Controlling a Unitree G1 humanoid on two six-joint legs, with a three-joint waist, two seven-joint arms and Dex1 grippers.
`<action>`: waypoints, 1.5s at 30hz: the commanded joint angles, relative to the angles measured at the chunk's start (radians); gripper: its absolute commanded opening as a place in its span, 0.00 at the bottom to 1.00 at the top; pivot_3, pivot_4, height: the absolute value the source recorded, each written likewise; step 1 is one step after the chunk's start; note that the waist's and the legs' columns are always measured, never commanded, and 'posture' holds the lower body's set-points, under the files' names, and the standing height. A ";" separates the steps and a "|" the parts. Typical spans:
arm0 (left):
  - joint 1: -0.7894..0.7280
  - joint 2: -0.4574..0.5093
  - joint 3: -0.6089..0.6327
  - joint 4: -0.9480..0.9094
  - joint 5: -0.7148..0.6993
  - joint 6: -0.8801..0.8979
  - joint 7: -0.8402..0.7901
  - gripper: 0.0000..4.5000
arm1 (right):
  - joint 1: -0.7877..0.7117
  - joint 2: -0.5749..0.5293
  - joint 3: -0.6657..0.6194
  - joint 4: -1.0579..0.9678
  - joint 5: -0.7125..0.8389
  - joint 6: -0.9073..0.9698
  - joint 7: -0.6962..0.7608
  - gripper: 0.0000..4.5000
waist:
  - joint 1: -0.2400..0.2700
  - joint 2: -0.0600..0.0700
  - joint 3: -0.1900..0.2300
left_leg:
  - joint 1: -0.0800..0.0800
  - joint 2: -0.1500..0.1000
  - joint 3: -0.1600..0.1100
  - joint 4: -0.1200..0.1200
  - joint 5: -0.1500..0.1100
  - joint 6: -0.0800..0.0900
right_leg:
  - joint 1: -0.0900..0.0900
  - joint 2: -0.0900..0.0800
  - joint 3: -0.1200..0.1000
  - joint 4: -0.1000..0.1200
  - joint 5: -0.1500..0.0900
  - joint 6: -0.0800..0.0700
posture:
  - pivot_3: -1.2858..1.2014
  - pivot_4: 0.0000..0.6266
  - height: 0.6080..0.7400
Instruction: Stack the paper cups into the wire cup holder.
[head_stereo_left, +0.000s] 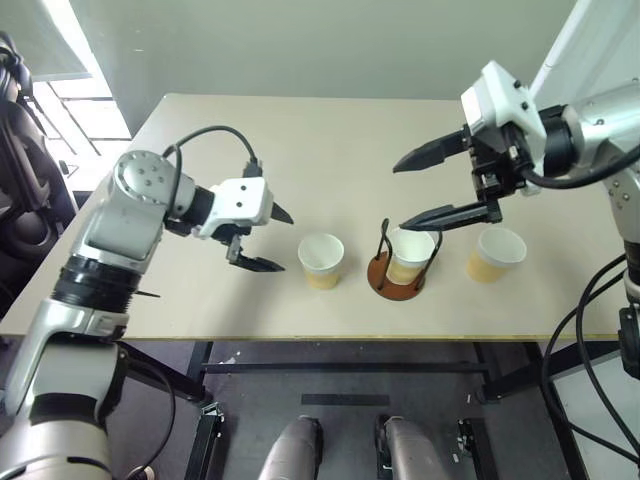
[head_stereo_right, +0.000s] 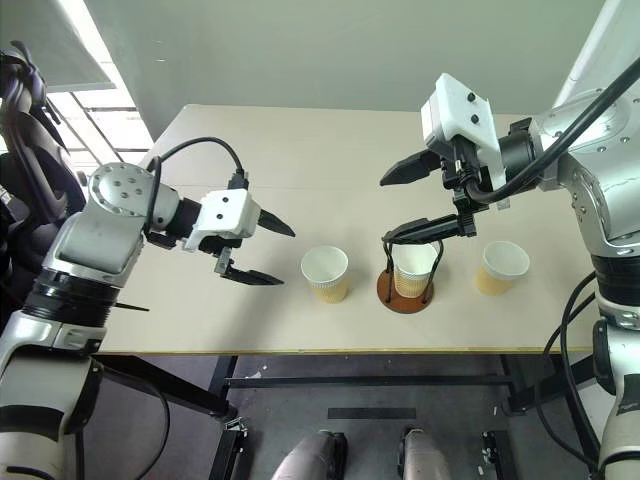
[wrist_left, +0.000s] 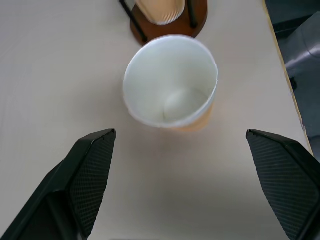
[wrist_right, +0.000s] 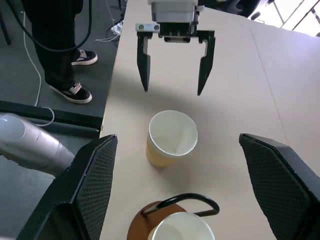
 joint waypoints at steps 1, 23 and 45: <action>0.001 -0.011 0.003 0.016 0.009 -0.030 0.002 1.00 | 0.001 -0.020 -0.027 -0.023 -0.001 -0.022 0.003 0.88 | 0.000 0.000 0.000 | 0.000 0.000 0.000 0.000 0.000 0.000 | 0.000 0.000 0.000 0.000 0.000 0.000 | 0.52 0.24 1.00; 0.065 -0.135 -0.046 0.160 0.100 -0.224 0.083 0.86 | 0.028 -0.041 -0.032 0.001 -0.015 -0.052 0.009 0.89 | 0.002 0.000 0.000 | 0.000 0.000 0.000 0.000 0.001 0.000 | 0.000 0.000 0.000 0.001 0.000 0.000 | 0.52 0.24 1.00; -0.085 -0.029 -0.011 0.274 0.121 -0.248 0.041 0.04 | 0.027 -0.051 -0.038 -0.014 0.011 -0.021 0.025 0.89 | 0.005 0.000 0.000 | -0.001 0.000 0.000 0.001 0.001 0.000 | 0.000 0.000 0.000 0.000 0.001 0.001 | 0.52 0.24 1.00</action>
